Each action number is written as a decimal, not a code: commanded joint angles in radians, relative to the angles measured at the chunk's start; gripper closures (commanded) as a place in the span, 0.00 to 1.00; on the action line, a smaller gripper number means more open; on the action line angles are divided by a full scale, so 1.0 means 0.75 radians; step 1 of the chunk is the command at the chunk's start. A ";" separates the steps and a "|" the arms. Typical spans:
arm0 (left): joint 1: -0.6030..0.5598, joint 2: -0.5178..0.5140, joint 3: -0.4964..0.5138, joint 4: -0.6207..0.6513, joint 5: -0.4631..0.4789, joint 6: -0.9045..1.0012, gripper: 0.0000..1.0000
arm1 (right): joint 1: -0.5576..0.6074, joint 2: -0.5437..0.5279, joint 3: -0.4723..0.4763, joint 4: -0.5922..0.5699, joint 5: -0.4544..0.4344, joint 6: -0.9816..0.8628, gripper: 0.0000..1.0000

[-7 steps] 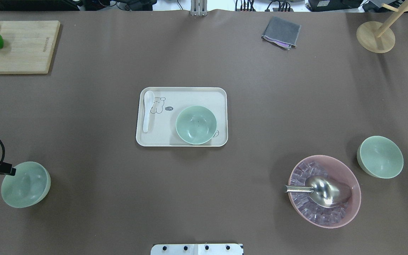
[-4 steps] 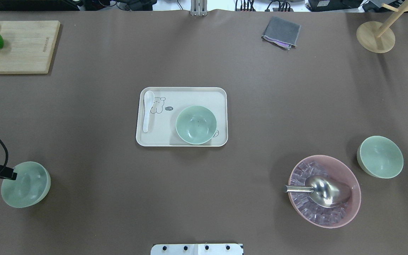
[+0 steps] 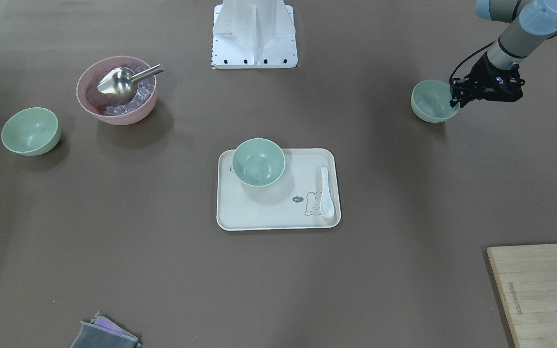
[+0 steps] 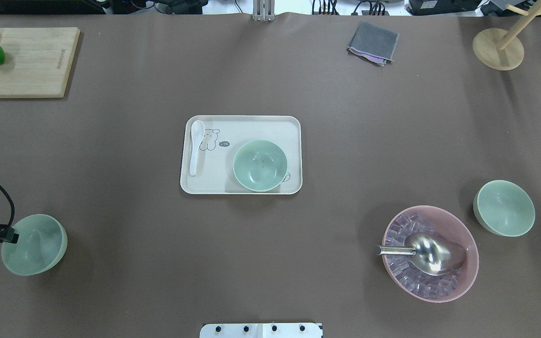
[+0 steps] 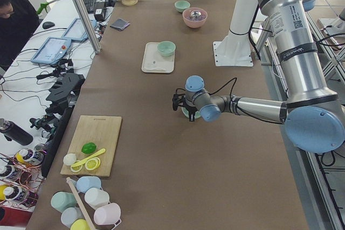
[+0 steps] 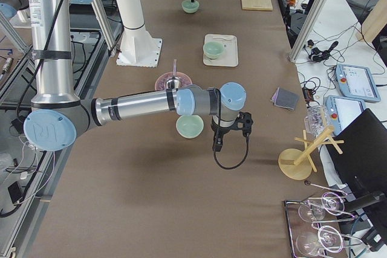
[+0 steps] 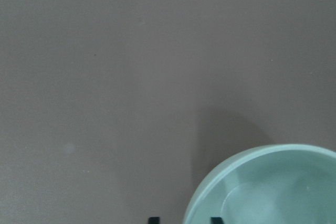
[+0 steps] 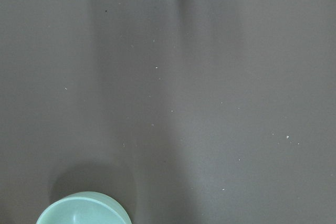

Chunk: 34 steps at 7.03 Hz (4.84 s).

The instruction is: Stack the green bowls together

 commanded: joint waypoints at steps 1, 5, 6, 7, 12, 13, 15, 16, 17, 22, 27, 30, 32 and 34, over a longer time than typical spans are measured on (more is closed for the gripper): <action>0.000 0.002 -0.002 -0.001 -0.002 0.002 0.72 | 0.002 0.000 0.000 0.000 0.000 -0.002 0.00; 0.000 0.012 -0.002 -0.001 -0.004 0.004 0.80 | 0.002 -0.002 0.000 0.000 0.000 -0.002 0.00; 0.000 0.014 -0.004 -0.003 -0.006 0.004 0.93 | 0.002 -0.002 0.000 0.000 0.000 -0.002 0.00; -0.002 0.018 -0.006 -0.009 -0.008 0.004 1.00 | 0.002 -0.002 0.000 0.000 0.000 -0.002 0.00; -0.302 0.019 -0.063 -0.027 -0.380 0.000 1.00 | -0.035 0.029 0.016 0.002 0.006 -0.002 0.00; -0.307 -0.069 -0.069 0.096 -0.380 -0.010 1.00 | -0.106 0.027 0.041 0.002 -0.008 0.029 0.00; -0.374 -0.304 -0.137 0.450 -0.378 -0.012 1.00 | -0.223 0.006 0.118 0.002 -0.100 0.094 0.00; -0.374 -0.440 -0.175 0.656 -0.374 -0.016 1.00 | -0.264 -0.026 0.141 0.004 -0.100 0.109 0.00; -0.376 -0.628 -0.194 0.917 -0.366 -0.016 1.00 | -0.297 -0.079 0.143 0.091 -0.104 0.141 0.00; -0.264 -1.213 -0.121 1.404 -0.236 -0.241 1.00 | -0.515 -0.239 -0.049 0.790 -0.196 0.593 0.01; -0.258 -1.213 -0.121 1.402 -0.233 -0.246 1.00 | -0.628 -0.272 -0.043 0.871 -0.241 0.704 0.13; -0.258 -1.211 -0.121 1.402 -0.233 -0.246 1.00 | -0.628 -0.315 -0.031 0.912 -0.227 0.698 0.39; -0.258 -1.211 -0.125 1.402 -0.233 -0.246 1.00 | -0.630 -0.337 -0.027 0.935 -0.227 0.698 0.67; -0.258 -1.209 -0.127 1.402 -0.231 -0.246 1.00 | -0.630 -0.374 0.020 0.937 -0.227 0.696 0.80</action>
